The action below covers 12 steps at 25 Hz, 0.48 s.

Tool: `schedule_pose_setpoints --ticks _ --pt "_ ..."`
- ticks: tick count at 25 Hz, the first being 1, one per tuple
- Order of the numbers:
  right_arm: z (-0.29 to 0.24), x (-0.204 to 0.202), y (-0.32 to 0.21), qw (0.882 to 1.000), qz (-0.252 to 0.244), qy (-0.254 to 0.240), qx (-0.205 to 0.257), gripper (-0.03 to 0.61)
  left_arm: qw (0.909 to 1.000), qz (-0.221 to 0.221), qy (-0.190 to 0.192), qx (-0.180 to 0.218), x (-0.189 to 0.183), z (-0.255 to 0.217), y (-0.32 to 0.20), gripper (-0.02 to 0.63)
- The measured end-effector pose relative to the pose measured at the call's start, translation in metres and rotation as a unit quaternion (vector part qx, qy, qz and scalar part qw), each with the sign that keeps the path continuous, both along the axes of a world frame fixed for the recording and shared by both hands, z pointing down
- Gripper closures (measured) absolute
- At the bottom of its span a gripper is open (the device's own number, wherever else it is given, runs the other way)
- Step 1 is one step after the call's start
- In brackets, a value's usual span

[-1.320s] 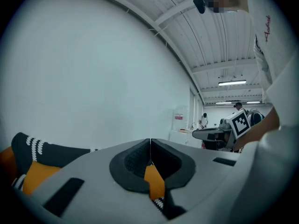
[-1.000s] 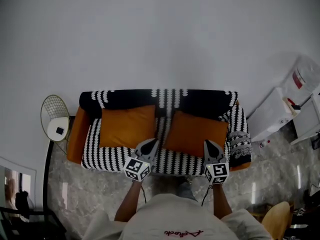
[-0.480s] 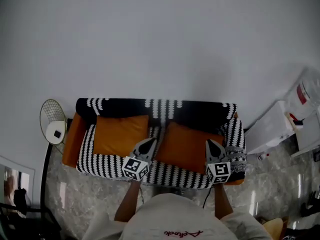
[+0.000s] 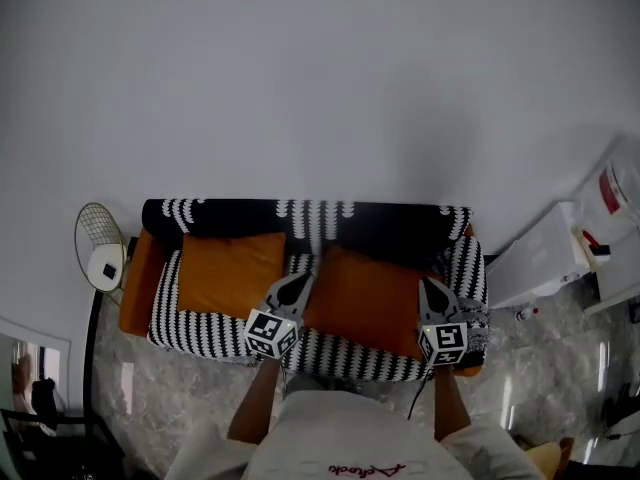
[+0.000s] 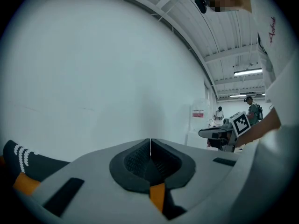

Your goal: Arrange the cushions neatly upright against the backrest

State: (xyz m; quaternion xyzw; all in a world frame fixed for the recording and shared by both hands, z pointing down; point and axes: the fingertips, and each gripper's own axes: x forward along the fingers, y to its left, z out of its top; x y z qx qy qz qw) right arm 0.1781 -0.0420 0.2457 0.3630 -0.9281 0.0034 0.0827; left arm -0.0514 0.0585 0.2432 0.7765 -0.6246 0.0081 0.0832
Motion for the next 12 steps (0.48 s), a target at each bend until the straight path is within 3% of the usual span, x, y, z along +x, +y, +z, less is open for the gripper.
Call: schedule_pose_setpoints --ticks 12 --pt "0.028 -0.003 -0.027 0.999 0.016 0.014 -0.025 0.551 0.9994 0.000 -0.005 -0.034 -0.022 0.028 -0.034 0.581"
